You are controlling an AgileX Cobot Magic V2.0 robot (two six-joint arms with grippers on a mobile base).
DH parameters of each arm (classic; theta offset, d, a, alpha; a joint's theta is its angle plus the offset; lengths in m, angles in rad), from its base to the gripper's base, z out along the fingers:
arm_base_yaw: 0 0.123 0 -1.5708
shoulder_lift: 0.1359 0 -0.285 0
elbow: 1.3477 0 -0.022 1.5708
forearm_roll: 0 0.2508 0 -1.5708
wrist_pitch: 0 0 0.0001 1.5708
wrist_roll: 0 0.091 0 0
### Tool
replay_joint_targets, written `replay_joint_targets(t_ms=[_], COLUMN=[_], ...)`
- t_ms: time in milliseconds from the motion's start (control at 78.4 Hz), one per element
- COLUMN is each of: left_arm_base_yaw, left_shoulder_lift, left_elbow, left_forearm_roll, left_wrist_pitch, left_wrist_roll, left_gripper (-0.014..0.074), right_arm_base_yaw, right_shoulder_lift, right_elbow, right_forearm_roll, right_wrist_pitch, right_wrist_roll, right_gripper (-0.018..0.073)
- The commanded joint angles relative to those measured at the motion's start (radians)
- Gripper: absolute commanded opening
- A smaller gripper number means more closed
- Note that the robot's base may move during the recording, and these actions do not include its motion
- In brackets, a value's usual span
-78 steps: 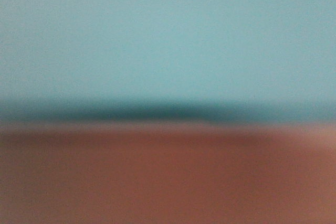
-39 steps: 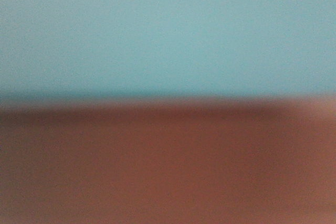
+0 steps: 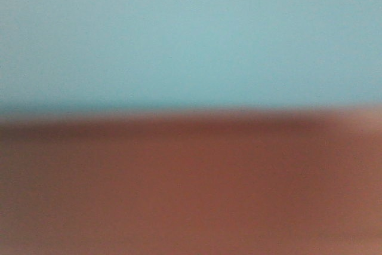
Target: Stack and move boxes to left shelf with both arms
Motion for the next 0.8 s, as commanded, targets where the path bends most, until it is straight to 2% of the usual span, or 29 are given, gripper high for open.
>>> replay_joint_targets(t_ms=[0, 791], left_arm_base_yaw=[-0.013, -0.013], left_shoulder_lift=[-0.038, -0.038], left_elbow=[-0.036, -0.036], left_forearm_roll=[-0.020, -0.038], left_wrist_pitch=[0.049, 0.049], left_wrist_roll=[0.000, 0.000], left_gripper=[0.0000, 0.0000], right_arm_base_yaw=[0.004, 0.004], right_shoulder_lift=[-0.036, -0.036], right_elbow=[-0.037, -0.037], right_forearm_roll=[-0.010, -0.010], right_wrist_pitch=[0.062, 0.050], right_wrist_roll=[0.001, 0.001], right_gripper=[0.0067, 0.0067])
